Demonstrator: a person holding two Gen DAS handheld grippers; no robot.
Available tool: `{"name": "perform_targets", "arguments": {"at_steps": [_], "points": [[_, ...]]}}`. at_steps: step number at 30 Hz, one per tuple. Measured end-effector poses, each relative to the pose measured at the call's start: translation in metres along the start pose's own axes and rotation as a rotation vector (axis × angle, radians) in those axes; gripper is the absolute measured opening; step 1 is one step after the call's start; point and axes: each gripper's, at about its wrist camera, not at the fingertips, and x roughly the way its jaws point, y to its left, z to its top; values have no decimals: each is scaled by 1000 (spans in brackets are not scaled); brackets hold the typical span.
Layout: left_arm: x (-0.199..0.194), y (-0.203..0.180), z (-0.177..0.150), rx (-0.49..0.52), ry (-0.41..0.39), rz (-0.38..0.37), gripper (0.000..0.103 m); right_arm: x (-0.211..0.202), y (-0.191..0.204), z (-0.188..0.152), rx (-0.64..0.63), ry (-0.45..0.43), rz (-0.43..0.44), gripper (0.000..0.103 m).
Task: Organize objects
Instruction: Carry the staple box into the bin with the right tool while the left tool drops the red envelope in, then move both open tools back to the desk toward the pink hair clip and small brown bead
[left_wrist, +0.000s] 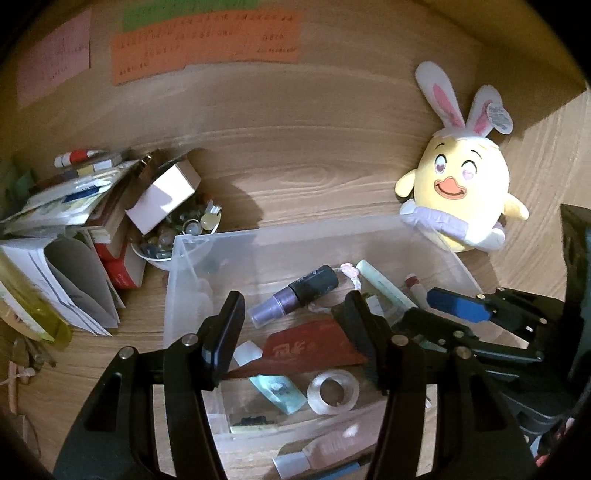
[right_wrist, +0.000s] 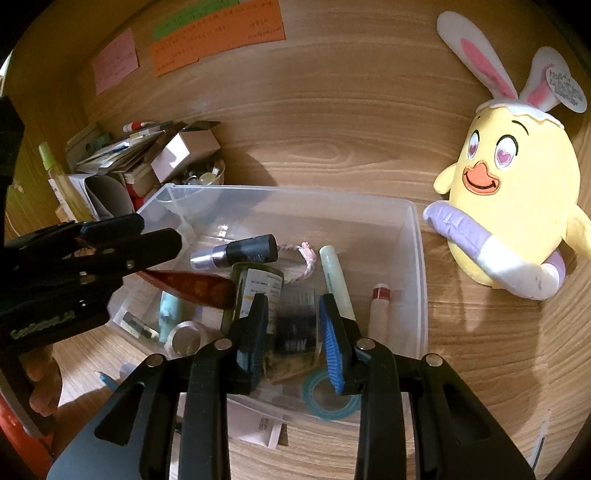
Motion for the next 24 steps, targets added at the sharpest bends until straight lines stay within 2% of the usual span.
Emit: {"name": "perform_targets", "arguments": {"at_steps": [1,3,7,9,11,15,18,24], "points": [[-3,0,0,2,-6,-1,56,0,0,0,3,0,2,41],[-8,-1,-1,2,-15,-4,56,-3,-1,-1,13,-7,14,51],[-21,2,-3,-4,-30,-11,56,-15,1,1,13,-39,29,58],[-29,4,-4,-7,-40,-10,57,-20,2,1,11,-52,34,60],[-36,5,-5,-8,-53,-3,64,-26,3,2,9,-63,41,61],[-51,10,-11,-10,-81,7,70,-39,7,-1,-5,-80,44,64],[-60,14,-18,-11,-89,12,73,-48,11,-6,-24,-93,37,67],[-70,20,-35,-16,-87,22,87,-63,15,-17,-39,-101,49,69]]}}
